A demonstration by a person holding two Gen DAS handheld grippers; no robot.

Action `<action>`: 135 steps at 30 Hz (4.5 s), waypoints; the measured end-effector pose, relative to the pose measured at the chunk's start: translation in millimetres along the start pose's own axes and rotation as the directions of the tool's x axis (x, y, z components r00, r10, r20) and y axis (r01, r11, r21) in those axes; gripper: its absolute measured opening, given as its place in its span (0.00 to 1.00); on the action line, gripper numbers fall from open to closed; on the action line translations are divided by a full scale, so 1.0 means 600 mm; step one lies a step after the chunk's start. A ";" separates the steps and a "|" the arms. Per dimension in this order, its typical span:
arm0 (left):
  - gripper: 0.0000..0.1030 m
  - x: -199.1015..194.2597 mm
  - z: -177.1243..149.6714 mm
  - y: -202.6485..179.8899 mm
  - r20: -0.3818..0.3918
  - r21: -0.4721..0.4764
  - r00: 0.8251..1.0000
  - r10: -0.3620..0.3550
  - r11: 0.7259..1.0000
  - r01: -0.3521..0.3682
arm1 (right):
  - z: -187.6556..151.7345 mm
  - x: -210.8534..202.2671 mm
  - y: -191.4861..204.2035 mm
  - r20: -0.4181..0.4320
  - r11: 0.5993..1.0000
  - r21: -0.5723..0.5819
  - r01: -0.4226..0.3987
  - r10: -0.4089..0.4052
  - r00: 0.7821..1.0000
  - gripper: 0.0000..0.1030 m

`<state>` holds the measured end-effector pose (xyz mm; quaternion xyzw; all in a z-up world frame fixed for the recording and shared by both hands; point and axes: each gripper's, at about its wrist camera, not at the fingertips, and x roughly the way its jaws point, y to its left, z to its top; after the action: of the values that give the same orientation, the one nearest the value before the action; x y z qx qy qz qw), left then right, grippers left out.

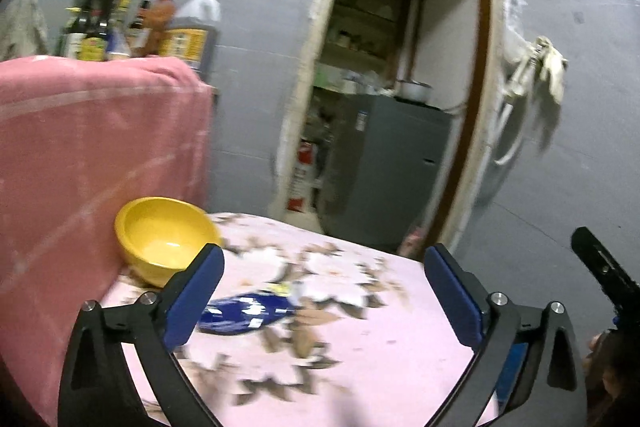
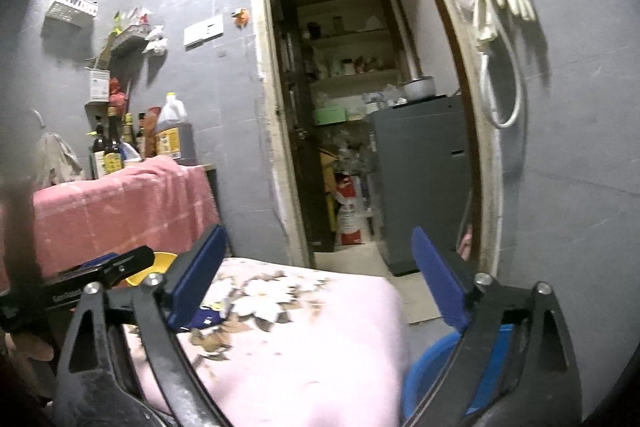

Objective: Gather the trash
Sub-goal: 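Move both tools back over the table toward the blue snack bag, then grasp the blue snack bag with the left tool while the right tool grasps the tan shell, then carry both items over the blue basin and open both tools to drop them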

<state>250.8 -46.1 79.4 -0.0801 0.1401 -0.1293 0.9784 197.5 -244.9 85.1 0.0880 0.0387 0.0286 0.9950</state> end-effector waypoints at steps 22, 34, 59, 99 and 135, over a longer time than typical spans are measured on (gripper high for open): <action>0.98 0.015 -0.067 0.169 -0.065 0.035 0.987 0.149 0.989 -0.147 | -0.096 0.120 0.138 -0.129 0.982 -0.088 -0.168 0.156 0.979 1.00; 0.98 0.091 -0.080 0.204 -0.272 -0.043 0.955 0.119 0.990 -0.136 | -0.157 0.204 0.156 -0.382 0.976 -0.129 -0.174 0.113 0.917 1.00; 0.22 0.180 -0.093 0.202 -0.490 -0.137 0.870 -0.057 0.991 -0.012 | -0.238 0.326 0.188 -0.732 0.950 -0.083 -0.302 0.147 0.665 0.52; 0.02 -0.007 0.003 -0.086 -0.004 0.080 0.994 -0.111 0.991 0.111 | -0.031 0.045 0.053 -0.138 0.982 -0.087 -0.167 0.154 0.978 0.37; 0.02 0.162 -0.121 -0.415 -0.292 0.184 0.912 -0.287 0.919 0.348 | -0.091 -0.062 -0.301 -0.154 0.981 0.074 0.180 -0.167 0.974 0.37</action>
<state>262.0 -319.2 34.3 0.0307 0.2357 -0.3123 0.9198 165.2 -415.2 2.0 0.1255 0.1208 -0.0537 0.9832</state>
